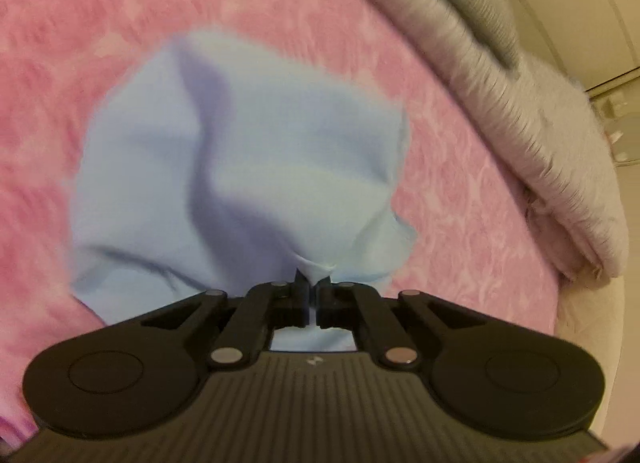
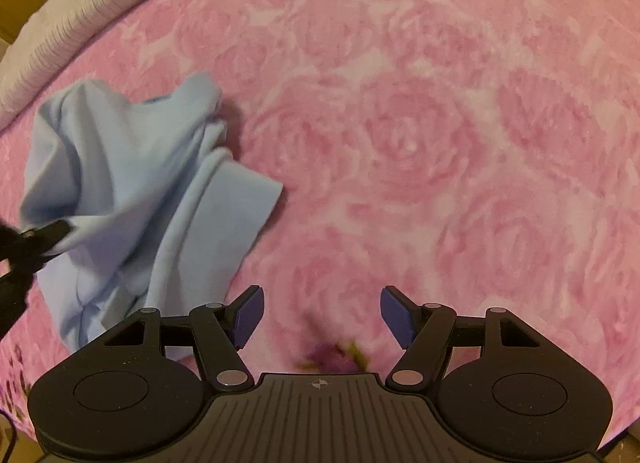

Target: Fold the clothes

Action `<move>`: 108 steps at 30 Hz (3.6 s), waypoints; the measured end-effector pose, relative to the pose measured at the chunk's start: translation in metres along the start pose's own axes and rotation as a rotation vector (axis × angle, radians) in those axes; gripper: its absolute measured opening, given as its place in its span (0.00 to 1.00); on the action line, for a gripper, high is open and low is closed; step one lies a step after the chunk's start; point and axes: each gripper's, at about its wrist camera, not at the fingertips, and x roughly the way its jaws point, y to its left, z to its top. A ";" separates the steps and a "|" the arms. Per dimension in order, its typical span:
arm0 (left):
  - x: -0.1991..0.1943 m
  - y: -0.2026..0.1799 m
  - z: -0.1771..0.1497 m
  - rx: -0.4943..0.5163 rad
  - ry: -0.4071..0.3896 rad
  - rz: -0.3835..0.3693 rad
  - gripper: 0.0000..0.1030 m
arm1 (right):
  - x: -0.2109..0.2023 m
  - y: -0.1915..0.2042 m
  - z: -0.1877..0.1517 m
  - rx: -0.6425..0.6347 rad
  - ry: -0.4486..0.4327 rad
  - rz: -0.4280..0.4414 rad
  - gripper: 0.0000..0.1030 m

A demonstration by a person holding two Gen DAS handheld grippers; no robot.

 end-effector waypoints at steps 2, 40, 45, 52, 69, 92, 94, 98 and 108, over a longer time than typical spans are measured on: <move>-0.041 0.019 0.019 0.058 -0.060 0.015 0.00 | 0.003 0.003 -0.003 -0.013 0.016 0.013 0.66; -0.072 0.301 0.105 -0.537 -0.087 0.144 0.28 | 0.018 0.218 -0.025 -0.130 -0.209 0.301 0.66; -0.071 0.305 0.118 -0.518 -0.123 0.135 0.28 | 0.013 0.228 -0.027 -0.091 -0.270 0.357 0.66; -0.069 0.300 0.113 -0.461 -0.125 0.111 0.26 | 0.021 0.218 -0.032 0.009 -0.246 0.227 0.38; -0.076 0.304 0.109 -0.459 -0.142 0.099 0.26 | 0.018 0.196 -0.056 0.131 -0.171 0.252 0.38; -0.074 0.305 0.121 -0.365 -0.136 0.079 0.26 | 0.020 0.163 -0.027 0.301 -0.254 0.287 0.38; -0.074 0.303 0.122 -0.354 -0.137 0.076 0.26 | 0.022 0.161 -0.034 0.294 -0.217 0.274 0.38; -0.073 0.302 0.123 -0.344 -0.135 0.069 0.26 | 0.029 0.162 -0.051 0.266 -0.152 0.272 0.38; -0.053 0.310 0.123 -0.341 -0.093 0.040 0.10 | 0.050 0.206 -0.037 0.050 -0.161 0.289 0.13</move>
